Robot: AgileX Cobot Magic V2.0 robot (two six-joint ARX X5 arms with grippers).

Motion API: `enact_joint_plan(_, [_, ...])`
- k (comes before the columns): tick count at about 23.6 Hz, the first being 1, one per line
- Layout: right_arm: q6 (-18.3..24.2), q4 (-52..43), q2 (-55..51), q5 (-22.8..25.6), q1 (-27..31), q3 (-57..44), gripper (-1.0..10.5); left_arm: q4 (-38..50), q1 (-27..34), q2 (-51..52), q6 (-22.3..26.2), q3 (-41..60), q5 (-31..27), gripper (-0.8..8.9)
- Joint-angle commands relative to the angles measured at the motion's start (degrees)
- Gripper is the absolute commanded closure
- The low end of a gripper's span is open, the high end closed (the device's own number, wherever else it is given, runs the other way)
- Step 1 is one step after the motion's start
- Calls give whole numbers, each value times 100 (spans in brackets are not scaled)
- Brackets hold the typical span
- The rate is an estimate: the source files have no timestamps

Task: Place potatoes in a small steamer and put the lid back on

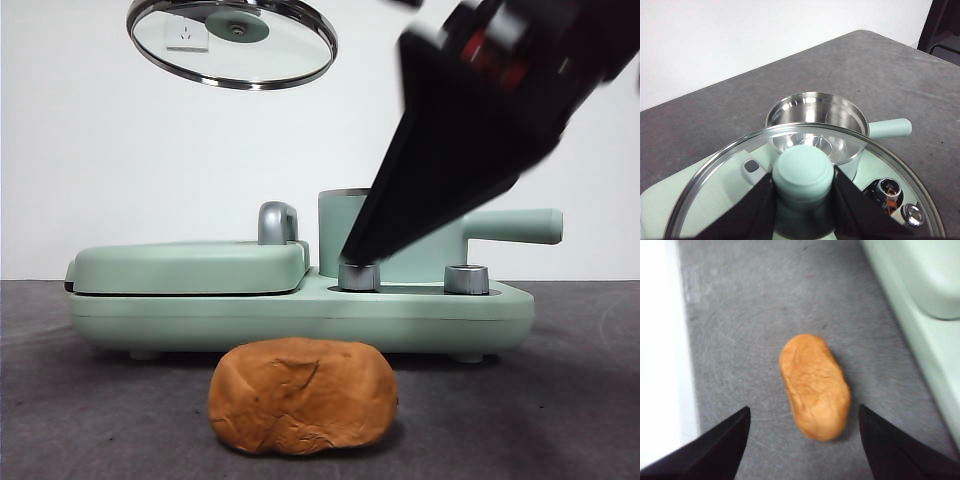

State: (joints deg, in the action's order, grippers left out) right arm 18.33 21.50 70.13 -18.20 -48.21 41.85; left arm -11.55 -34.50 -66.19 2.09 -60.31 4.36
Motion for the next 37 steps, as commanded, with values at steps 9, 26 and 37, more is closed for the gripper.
enact_joint_plan(9, [186, -1156, 1261, 26, -256, 98, 604, 164, -22, 61, -24, -107, -20, 799])
enact_joint_plan(26, [-623, -103, 4, 645, -184, 103, 725, 166, -22, 61, -17, -107, -46, 799])
enact_joint_plan(37, [-1878, 1008, -935, 1226, 896, 1226, 725, 162, -22, 61, -20, -107, -44, 799])
